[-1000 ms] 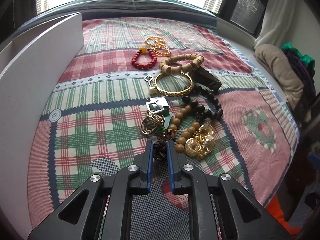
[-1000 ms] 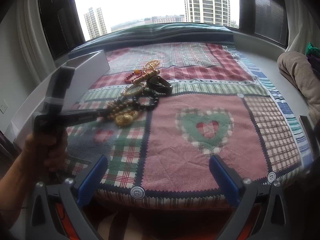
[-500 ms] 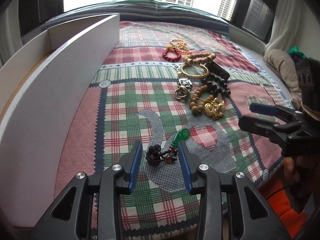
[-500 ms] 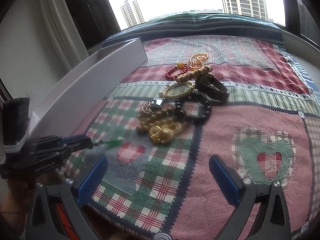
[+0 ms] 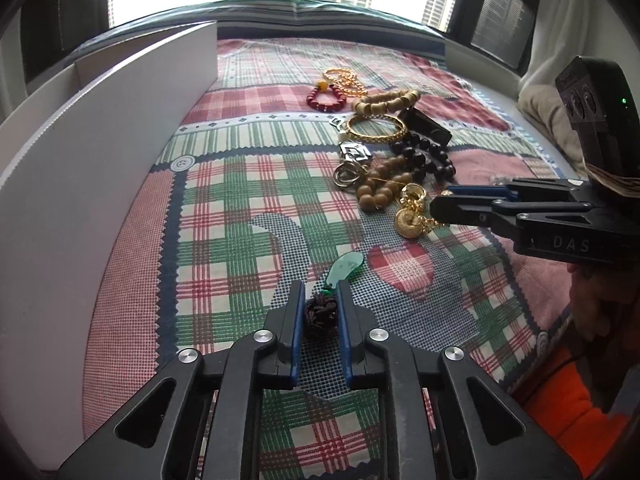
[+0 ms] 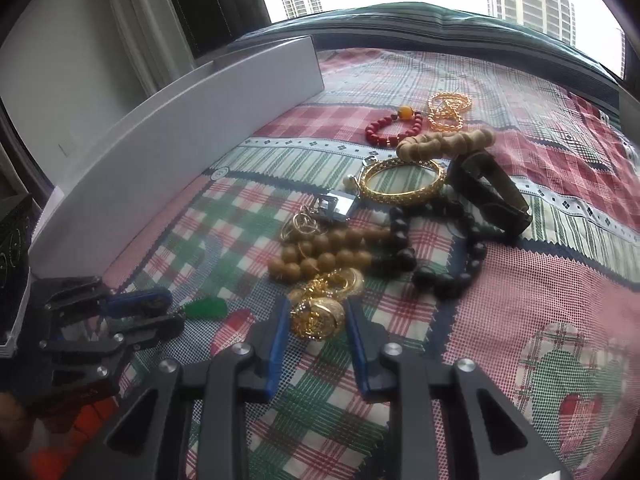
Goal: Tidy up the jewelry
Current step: 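Grasp the green jade pendant with the left tool while the right tool grasps gold earrings, then carry the pendant into the white box with the left tool while the right tool drops the earrings there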
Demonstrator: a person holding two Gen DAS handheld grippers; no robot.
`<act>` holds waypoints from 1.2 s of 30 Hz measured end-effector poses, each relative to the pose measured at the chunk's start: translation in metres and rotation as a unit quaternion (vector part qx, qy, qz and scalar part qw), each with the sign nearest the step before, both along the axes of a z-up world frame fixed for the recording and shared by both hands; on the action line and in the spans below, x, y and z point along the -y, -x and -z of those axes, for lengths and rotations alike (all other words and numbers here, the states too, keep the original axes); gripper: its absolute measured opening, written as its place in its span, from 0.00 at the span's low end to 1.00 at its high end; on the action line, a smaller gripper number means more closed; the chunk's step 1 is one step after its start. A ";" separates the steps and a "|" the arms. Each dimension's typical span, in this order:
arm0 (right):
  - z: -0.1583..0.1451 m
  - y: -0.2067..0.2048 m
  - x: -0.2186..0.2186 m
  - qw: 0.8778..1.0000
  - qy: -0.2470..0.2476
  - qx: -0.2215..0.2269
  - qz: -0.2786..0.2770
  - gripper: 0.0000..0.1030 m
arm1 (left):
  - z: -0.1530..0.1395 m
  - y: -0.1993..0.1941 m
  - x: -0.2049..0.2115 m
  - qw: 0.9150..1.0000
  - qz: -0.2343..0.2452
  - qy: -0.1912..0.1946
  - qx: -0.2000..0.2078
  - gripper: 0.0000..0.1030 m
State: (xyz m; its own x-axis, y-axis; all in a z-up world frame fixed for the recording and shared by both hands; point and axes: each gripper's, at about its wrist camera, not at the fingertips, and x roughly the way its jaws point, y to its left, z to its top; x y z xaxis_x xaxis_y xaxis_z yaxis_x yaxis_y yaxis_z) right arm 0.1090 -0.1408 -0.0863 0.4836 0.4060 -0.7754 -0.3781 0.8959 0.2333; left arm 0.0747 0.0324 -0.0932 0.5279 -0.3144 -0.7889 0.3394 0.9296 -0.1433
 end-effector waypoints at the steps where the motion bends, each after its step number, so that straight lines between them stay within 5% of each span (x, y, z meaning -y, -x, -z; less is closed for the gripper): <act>1: -0.004 0.003 0.005 1.000 -0.003 -0.001 0.002 0.27 | -0.004 0.000 -0.002 1.000 -0.003 0.009 -0.002 0.11; 6: -0.032 0.014 0.023 1.000 -0.025 0.002 0.006 0.27 | -0.036 0.000 -0.016 0.998 -0.026 0.065 -0.008 0.10; 12: -0.071 0.014 0.024 0.999 -0.041 0.007 -0.013 0.27 | -0.088 0.002 -0.043 0.993 -0.088 0.073 -0.037 0.10; 21: -0.163 0.005 -0.053 0.988 -0.073 0.072 -0.119 0.27 | -0.174 0.014 -0.139 0.975 -0.214 0.038 0.047 0.10; 29: -0.215 -0.048 -0.168 0.970 -0.109 0.104 -0.190 0.27 | -0.133 -0.021 -0.198 0.956 -0.294 -0.018 0.004 0.10; 36: -0.182 -0.092 -0.248 0.975 -0.064 0.074 -0.202 0.28 | -0.086 -0.029 -0.210 0.946 -0.319 -0.038 -0.040 0.11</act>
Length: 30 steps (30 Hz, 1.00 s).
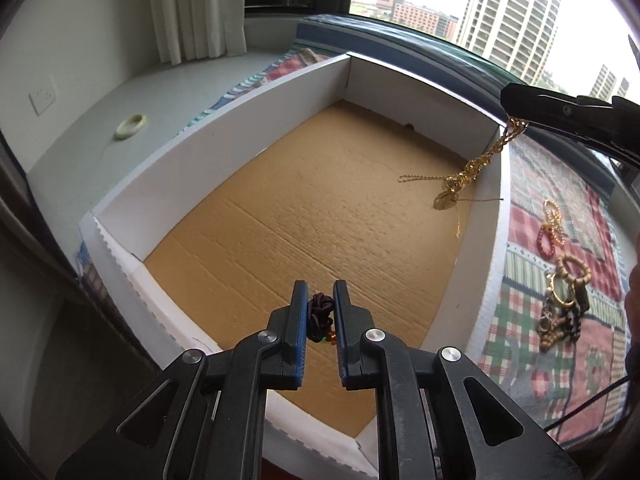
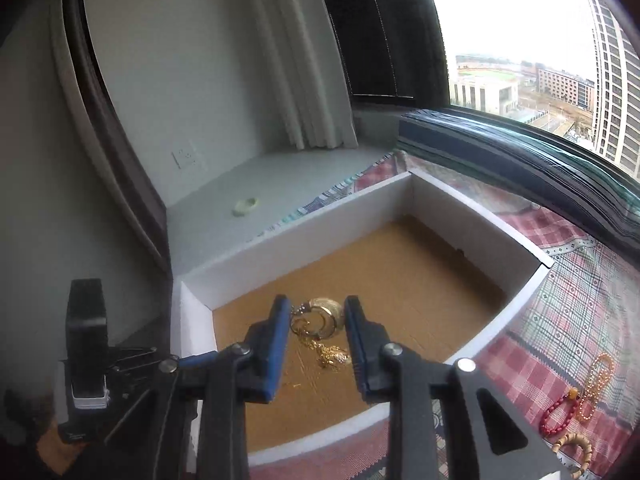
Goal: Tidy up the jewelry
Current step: 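Carry the pendant into the white box with the left tool while the right tool drops the earrings there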
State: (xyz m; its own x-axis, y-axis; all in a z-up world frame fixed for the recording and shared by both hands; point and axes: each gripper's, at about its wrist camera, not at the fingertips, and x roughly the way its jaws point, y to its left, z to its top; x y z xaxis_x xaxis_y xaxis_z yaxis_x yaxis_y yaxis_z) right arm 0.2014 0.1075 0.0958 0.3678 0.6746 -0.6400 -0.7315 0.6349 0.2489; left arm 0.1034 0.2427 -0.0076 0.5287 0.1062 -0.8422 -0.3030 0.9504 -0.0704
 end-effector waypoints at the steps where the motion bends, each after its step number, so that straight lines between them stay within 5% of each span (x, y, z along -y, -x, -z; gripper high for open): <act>1: 0.009 -0.005 -0.005 1.000 0.006 -0.004 0.002 0.28 | 0.004 0.000 0.000 1.000 0.001 0.002 -0.006 0.11; 4: 0.032 -0.019 -0.015 0.999 0.023 -0.023 0.002 0.33 | 0.013 0.002 0.006 1.000 0.010 0.005 -0.018 0.18; 7: 0.046 -0.029 -0.014 0.999 0.034 -0.029 0.012 0.48 | 0.015 0.002 0.013 1.000 0.009 -0.001 -0.014 0.60; 8: 0.050 -0.033 -0.012 0.999 0.035 -0.033 0.014 0.48 | 0.014 0.002 0.016 1.000 0.011 -0.007 -0.009 0.65; 14: 0.094 -0.052 -0.029 0.990 0.137 -0.032 -0.012 0.48 | 0.021 -0.010 0.053 0.996 0.065 -0.063 -0.025 0.67; 18: 0.111 -0.051 -0.029 0.983 0.186 -0.003 -0.010 0.48 | 0.022 -0.009 0.051 0.996 0.053 -0.071 -0.020 0.76; 30: 0.106 -0.033 -0.010 0.982 0.188 0.014 0.019 0.47 | 0.026 0.001 0.046 0.995 0.085 -0.031 -0.034 0.78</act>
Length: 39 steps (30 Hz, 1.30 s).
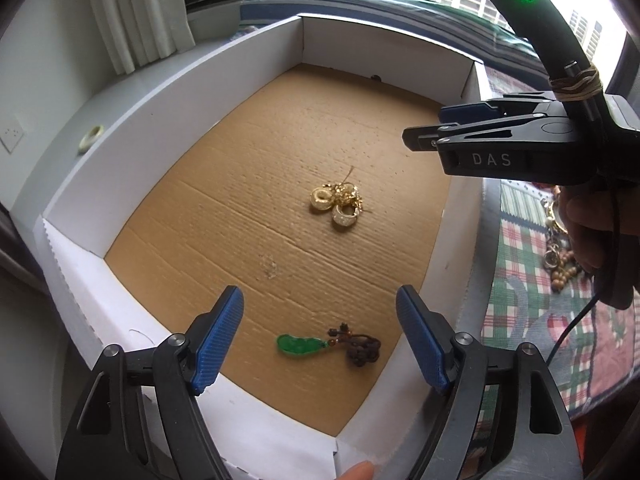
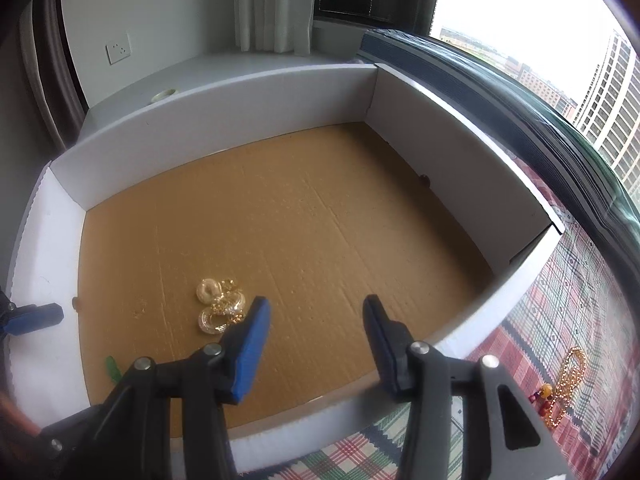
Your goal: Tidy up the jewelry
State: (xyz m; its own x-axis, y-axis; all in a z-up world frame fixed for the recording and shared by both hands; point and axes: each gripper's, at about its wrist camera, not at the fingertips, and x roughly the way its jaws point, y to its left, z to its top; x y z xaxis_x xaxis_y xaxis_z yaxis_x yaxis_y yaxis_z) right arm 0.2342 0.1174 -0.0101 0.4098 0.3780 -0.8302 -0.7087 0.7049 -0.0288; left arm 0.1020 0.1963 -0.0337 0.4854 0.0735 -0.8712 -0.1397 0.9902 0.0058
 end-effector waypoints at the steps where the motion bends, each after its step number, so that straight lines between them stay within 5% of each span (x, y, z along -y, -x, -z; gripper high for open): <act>1: -0.001 0.002 0.003 1.000 0.000 -0.001 0.000 0.47 | 0.000 0.002 0.001 1.000 0.003 0.003 -0.001 0.77; 8: 0.001 0.023 0.026 1.000 -0.002 0.010 -0.003 0.46 | -0.002 0.007 0.005 1.000 0.011 -0.005 0.009 0.78; 12: -0.017 0.039 0.050 0.997 -0.059 0.049 0.024 0.49 | -0.015 0.018 0.003 0.999 -0.010 -0.016 0.035 0.80; 16: -0.044 0.074 0.087 0.989 -0.093 0.101 0.047 0.75 | -0.042 0.044 0.019 0.995 0.008 -0.002 0.095 0.83; 19: -0.056 0.108 0.121 0.985 -0.101 0.120 0.074 0.79 | -0.065 0.068 0.044 0.987 0.036 0.015 0.154 0.96; 23: -0.052 0.155 0.172 0.978 -0.100 0.137 0.119 0.84 | -0.078 0.091 0.083 0.974 0.087 0.055 0.200 0.99; 26: -0.038 0.181 0.210 0.971 -0.096 0.138 0.169 0.85 | -0.064 0.093 0.112 0.969 0.124 0.095 0.189 0.99; 33: 0.025 0.211 0.295 0.946 -0.061 0.085 0.308 0.87 | -0.007 0.077 0.171 0.975 0.155 0.145 0.066 0.99; 39: 0.054 0.235 0.336 0.923 -0.067 0.054 0.376 0.87 | 0.007 0.084 0.191 0.983 0.139 0.059 0.103 0.99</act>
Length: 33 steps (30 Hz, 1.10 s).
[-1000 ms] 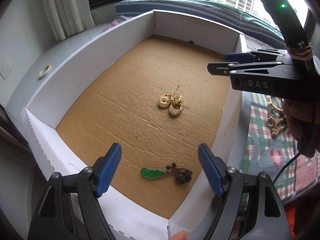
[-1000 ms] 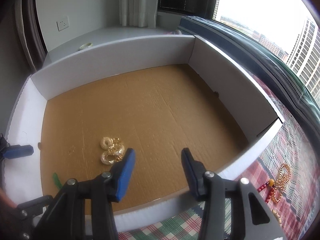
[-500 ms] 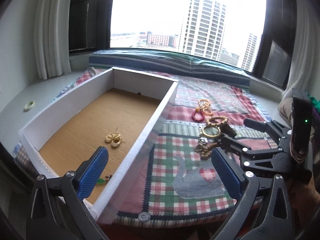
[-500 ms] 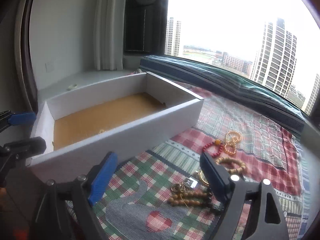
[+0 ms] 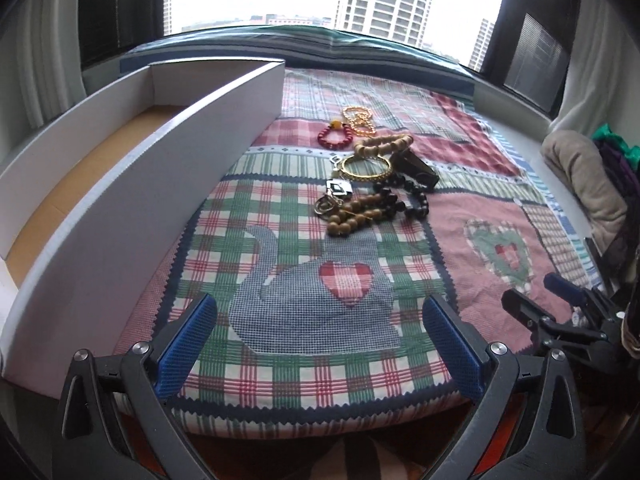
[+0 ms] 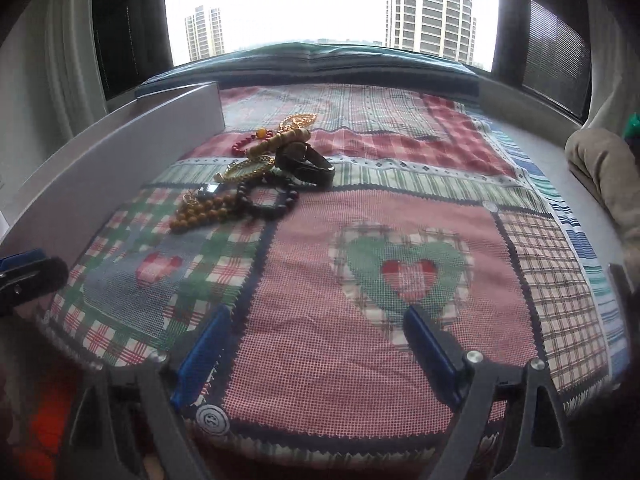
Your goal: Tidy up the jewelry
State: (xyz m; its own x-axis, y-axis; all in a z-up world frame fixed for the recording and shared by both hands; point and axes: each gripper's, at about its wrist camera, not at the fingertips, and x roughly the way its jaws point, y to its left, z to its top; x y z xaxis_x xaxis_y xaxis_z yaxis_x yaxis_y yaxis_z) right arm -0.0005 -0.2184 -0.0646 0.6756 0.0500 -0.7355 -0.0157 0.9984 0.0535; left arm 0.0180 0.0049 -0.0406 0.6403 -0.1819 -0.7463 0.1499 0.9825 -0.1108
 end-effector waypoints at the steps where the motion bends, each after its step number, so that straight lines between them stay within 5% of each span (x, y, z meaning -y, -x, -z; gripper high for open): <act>1: 0.000 0.002 0.003 1.000 -0.009 0.002 0.005 0.87 | 0.001 0.000 0.000 1.000 -0.002 -0.005 0.002 0.99; 6: -0.014 0.016 0.006 0.998 -0.034 0.040 0.019 0.89 | 0.005 -0.001 -0.002 1.000 0.007 0.008 0.003 0.99; 10: -0.024 0.023 0.000 0.997 -0.033 0.071 0.007 1.00 | 0.012 0.001 -0.005 1.000 -0.005 -0.002 0.004 0.99; 18: -0.017 0.016 -0.019 0.999 -0.026 0.032 -0.019 1.00 | 0.015 0.002 -0.017 1.000 0.017 0.008 -0.018 0.99; 23: -0.017 0.015 -0.020 0.999 -0.045 0.014 -0.010 1.00 | 0.006 0.011 -0.030 0.999 0.013 0.027 0.012 0.99; 33: -0.037 0.022 -0.037 0.998 -0.034 0.056 -0.025 1.00 | -0.007 0.010 -0.037 0.999 -0.010 -0.010 0.053 0.99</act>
State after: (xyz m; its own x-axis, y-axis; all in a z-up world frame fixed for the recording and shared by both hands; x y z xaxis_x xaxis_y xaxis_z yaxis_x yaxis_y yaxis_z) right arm -0.0230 -0.1813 -0.0275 0.7489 0.1338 -0.6490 -0.0757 0.9903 0.1169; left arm 0.0079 0.0417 -0.0334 0.7190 -0.1541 -0.6777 0.1398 0.9872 -0.0762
